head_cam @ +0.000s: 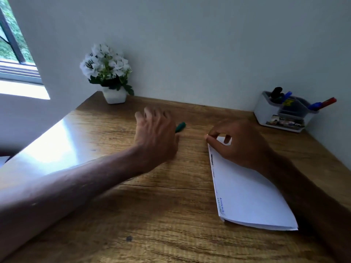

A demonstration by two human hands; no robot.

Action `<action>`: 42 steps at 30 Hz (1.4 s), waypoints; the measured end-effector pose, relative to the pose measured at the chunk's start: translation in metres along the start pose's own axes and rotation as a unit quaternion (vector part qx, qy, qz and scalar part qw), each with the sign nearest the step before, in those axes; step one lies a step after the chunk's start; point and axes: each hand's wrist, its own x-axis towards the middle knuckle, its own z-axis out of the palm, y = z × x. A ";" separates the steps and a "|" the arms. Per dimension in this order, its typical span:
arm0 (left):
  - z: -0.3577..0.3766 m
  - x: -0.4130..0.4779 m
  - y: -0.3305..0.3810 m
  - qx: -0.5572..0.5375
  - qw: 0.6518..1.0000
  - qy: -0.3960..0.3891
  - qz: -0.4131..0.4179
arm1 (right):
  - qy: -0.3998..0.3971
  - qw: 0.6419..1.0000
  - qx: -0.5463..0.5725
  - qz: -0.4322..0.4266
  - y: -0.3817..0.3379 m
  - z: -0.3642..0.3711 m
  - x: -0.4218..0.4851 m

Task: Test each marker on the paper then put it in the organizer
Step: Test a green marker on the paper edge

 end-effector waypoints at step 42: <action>-0.013 -0.022 0.027 -0.287 0.891 0.288 0.203 | 0.116 0.837 0.481 0.235 -0.042 -0.021 0.010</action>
